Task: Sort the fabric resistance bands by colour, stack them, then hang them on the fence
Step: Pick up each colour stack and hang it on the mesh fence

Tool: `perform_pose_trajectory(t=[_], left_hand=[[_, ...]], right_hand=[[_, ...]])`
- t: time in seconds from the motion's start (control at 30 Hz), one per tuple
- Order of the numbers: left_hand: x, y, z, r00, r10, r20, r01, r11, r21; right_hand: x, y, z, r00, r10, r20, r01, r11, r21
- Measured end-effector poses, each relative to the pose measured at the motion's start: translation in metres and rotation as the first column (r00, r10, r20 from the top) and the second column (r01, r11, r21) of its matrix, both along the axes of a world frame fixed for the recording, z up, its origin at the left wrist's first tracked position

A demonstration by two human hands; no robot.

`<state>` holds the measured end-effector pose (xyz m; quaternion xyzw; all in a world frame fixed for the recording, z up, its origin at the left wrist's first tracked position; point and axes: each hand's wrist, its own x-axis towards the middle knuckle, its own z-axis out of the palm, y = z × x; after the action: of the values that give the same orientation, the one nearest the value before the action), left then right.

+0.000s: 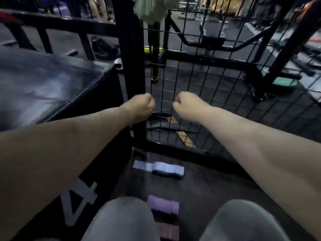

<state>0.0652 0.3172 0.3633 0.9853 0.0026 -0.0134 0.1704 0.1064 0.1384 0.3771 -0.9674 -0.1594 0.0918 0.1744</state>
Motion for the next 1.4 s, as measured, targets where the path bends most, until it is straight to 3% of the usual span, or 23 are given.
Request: perform_pose_trajectory(t=[0.1, 0.17, 0.3, 0.57, 0.77, 0.93, 1.2, 1.4], left_hand=[[-0.030, -0.016, -0.022, 0.980, -0.129, -0.154, 0.141, 0.988, 0.069], [-0.053, -0.020, -0.033, 0.945, -0.157, -0.287, 0.195, 0.975, 0.108], [-0.088, -0.023, -0.048, 0.893, -0.166, -0.418, 0.232, 0.966, 0.114], [-0.085, -0.019, -0.085, 0.860, -0.117, -0.496, 0.188, 0.977, 0.096], [-0.038, -0.026, -0.161, 0.841, -0.095, -0.533, 0.167, 0.982, 0.089], [-0.002, -0.032, -0.254, 0.830, -0.032, -0.557, 0.102, 0.990, 0.095], [0.035, -0.058, -0.380, 0.833, 0.074, -0.548, -0.101, 0.995, -0.019], [0.055, -0.064, -0.424, 0.907, 0.035, -0.419, 0.027, 0.989, 0.142]], right_hand=[[-0.032, -0.015, -0.014, 0.986, 0.046, -0.163, -0.062, 0.993, -0.099], [-0.056, -0.021, -0.024, 0.980, 0.060, -0.189, -0.088, 0.986, -0.142], [-0.095, -0.025, -0.042, 0.965, 0.122, -0.232, -0.177, 0.956, -0.233], [-0.108, -0.024, -0.117, 0.931, 0.109, -0.349, -0.211, 0.940, -0.268], [-0.067, -0.024, -0.205, 0.912, 0.011, -0.410, -0.105, 0.973, -0.206], [-0.032, -0.020, -0.293, 0.878, -0.164, -0.450, 0.109, 0.983, -0.145], [0.000, -0.034, -0.401, 0.795, -0.411, -0.446, 0.397, 0.909, -0.129], [0.012, -0.017, -0.448, 0.731, -0.574, -0.369, 0.588, 0.804, -0.085]])
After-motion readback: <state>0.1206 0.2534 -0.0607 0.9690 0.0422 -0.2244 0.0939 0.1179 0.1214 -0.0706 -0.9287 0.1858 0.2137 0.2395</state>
